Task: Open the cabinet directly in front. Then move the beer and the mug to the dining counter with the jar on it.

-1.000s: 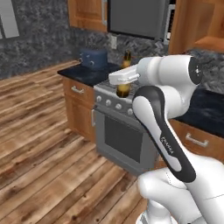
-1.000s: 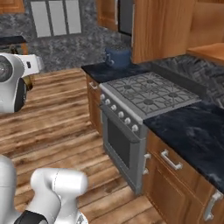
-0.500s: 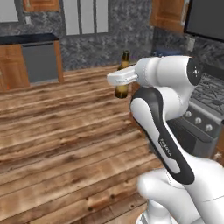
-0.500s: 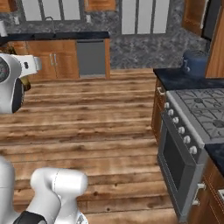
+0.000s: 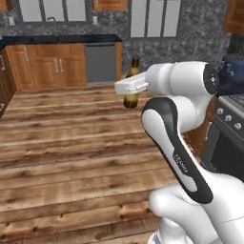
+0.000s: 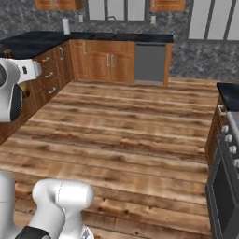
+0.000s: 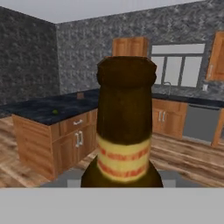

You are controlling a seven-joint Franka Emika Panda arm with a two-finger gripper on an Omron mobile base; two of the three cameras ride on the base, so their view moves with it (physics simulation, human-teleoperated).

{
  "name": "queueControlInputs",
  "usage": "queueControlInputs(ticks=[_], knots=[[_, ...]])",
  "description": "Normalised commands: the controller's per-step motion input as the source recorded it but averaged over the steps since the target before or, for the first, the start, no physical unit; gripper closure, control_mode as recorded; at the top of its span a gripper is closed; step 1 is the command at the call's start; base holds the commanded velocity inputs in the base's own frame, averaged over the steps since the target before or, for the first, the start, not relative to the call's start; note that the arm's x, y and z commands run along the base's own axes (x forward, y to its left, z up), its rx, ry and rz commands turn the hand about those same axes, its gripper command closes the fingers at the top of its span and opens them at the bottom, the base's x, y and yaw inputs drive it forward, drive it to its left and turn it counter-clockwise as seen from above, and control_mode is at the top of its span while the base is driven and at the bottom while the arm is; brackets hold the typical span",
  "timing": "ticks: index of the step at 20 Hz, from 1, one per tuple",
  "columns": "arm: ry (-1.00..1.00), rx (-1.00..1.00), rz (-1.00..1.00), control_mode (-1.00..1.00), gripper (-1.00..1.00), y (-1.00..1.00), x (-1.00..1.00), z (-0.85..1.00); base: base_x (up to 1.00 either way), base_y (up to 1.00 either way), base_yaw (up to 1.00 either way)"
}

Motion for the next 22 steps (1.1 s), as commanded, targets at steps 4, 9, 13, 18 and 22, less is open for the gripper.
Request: queueControlInputs(ticks=[4,9,13,18,22], knots=[[0.00,0.00,0.00,1.00,1.00,0.00,0.00,0.00,0.00,-0.10,0.31],[0.00,0.00,0.00,1.00,1.00,0.00,0.00,0.00,0.01,-0.13,0.12],[0.00,0.00,0.00,1.00,1.00,0.00,0.00,0.00,0.94,0.00,0.00],[0.00,0.00,0.00,1.00,1.00,0.00,0.00,0.00,1.00,0.00,0.00],[0.00,0.00,0.00,1.00,1.00,0.00,0.00,0.00,1.00,0.00,0.02]])
